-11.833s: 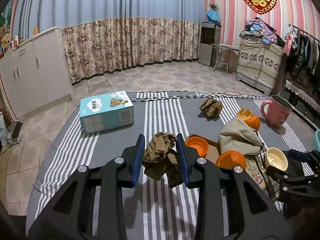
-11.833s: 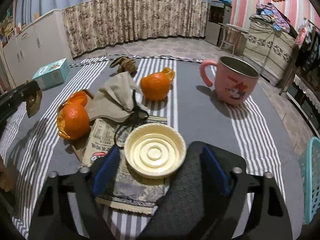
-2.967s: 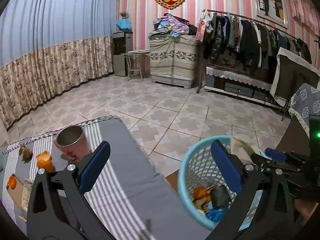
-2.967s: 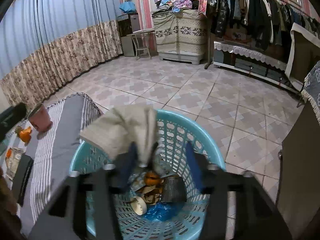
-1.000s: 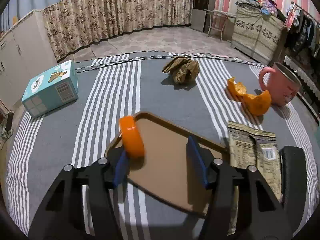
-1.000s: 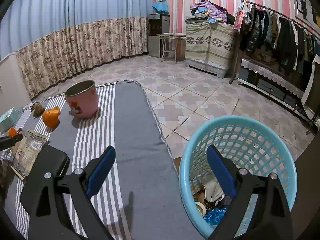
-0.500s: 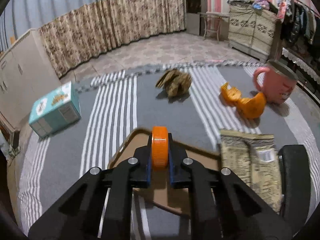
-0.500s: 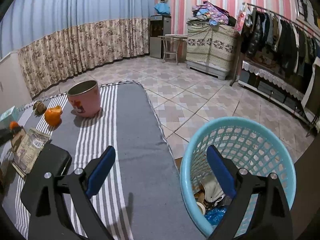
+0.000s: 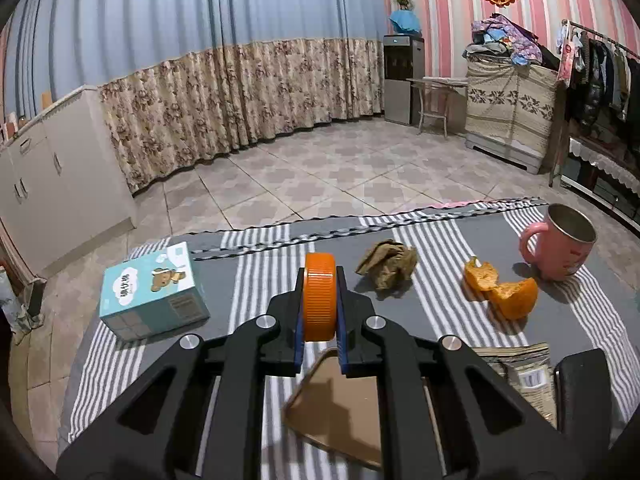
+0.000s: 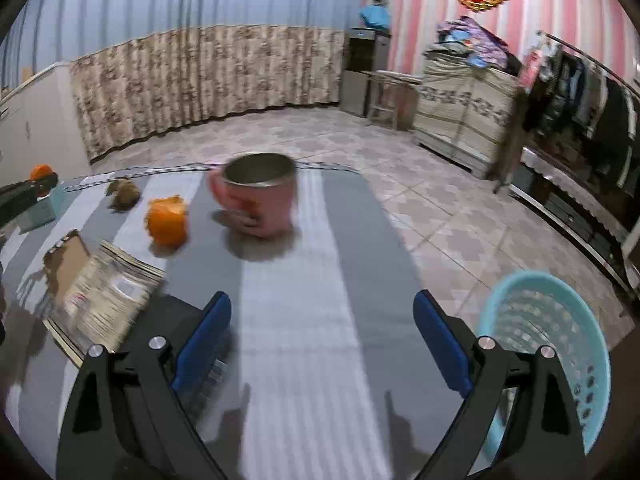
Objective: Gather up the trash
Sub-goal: 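Grasp the peeled orange with the right tool, then carry the cap and orange over the basket and open both tools to drop them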
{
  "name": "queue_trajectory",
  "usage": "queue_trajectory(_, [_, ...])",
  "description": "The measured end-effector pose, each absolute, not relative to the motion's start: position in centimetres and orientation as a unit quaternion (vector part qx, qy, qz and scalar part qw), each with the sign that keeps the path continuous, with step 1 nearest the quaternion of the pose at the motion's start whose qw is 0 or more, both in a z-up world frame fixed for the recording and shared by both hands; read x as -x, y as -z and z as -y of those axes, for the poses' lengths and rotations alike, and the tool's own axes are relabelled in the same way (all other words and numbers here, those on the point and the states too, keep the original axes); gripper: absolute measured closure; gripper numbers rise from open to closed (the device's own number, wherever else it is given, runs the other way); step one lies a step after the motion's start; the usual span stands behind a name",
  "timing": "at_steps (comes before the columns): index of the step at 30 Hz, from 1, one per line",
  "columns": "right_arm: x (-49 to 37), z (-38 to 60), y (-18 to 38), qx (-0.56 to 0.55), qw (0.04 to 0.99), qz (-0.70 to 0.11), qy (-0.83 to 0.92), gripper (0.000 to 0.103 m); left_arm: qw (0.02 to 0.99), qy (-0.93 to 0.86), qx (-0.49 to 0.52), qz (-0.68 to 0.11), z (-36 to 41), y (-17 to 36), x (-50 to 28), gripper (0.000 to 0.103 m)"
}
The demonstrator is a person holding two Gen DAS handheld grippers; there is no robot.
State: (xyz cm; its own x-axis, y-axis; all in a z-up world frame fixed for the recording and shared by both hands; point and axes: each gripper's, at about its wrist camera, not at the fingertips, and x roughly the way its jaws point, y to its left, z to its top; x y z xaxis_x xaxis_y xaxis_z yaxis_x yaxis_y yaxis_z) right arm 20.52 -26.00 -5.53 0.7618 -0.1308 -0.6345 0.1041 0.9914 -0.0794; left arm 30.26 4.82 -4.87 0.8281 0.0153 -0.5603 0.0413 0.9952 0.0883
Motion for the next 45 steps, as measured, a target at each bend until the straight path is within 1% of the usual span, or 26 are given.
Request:
queue_trajectory(7, [-24.7, 19.4, 5.1, 0.036, 0.936, -0.351, 0.017, 0.012, 0.955, -0.005, -0.039, -0.293, -6.5, 5.6, -30.8, 0.092])
queue_trajectory(14, [-29.0, 14.5, 6.6, 0.047, 0.927, -0.372, 0.002, 0.013, 0.953, -0.019, -0.001, -0.303, -8.7, 6.2, -31.3, 0.092])
queue_trajectory(19, [-32.4, 13.7, 8.6, 0.044, 0.908, -0.418, 0.006, 0.014, 0.951, -0.024, 0.02, -0.307, -9.8, 6.5, -31.6, 0.092])
queue_trajectory(20, [-33.0, 13.6, 9.0, 0.045, 0.904, -0.426, 0.008, 0.016, 0.951, -0.029, 0.016, -0.307, -9.8, 6.6, -31.7, 0.092])
queue_trajectory(21, [-33.4, 13.5, 9.3, 0.045, 0.9, -0.433, 0.008, 0.024, 0.951, -0.031, 0.013, -0.307, -9.6, 6.8, -31.6, 0.092])
queue_trajectory(22, [-33.7, 13.5, 9.5, 0.042, 0.898, -0.437, 0.006, 0.028, 0.951, -0.032, 0.012, -0.308, -9.6, 6.9, -31.7, 0.092])
queue_trajectory(24, [-34.4, 13.8, 9.8, 0.033, 0.893, -0.449, 0.001, 0.041, 0.95, -0.028, 0.016, -0.31, -9.6, 7.0, -31.8, 0.092])
queue_trajectory(25, [-34.6, 13.9, 9.9, 0.031, 0.891, -0.452, 0.0, 0.045, 0.95, -0.028, 0.017, -0.31, -9.7, 7.0, -31.8, 0.092])
queue_trajectory(26, [-34.8, 13.9, 10.1, 0.026, 0.889, -0.457, -0.008, 0.055, 0.95, -0.029, 0.015, -0.309, -9.6, 7.0, -31.8, 0.092])
queue_trajectory(29, [-34.7, 13.8, 10.0, 0.029, 0.89, -0.456, -0.02, 0.064, 0.95, -0.029, 0.015, -0.31, -9.7, 7.0, -31.9, 0.092])
queue_trajectory(33, [-33.2, 14.2, 9.0, 0.036, 0.9, -0.433, -0.027, 0.067, 0.95, -0.027, 0.012, -0.311, -9.6, 7.0, -31.9, 0.092])
queue_trajectory(41, [-26.8, 17.4, 4.7, 0.015, 0.918, -0.393, -0.051, 0.068, 0.953, -0.015, -0.011, -0.302, -7.9, 7.1, -31.3, 0.092])
queue_trajectory(45, [-23.4, 19.9, 2.7, 0.01, 0.927, -0.371, -0.045, 0.068, 0.955, -0.008, -0.017, -0.297, -6.1, 6.1, -30.2, 0.092])
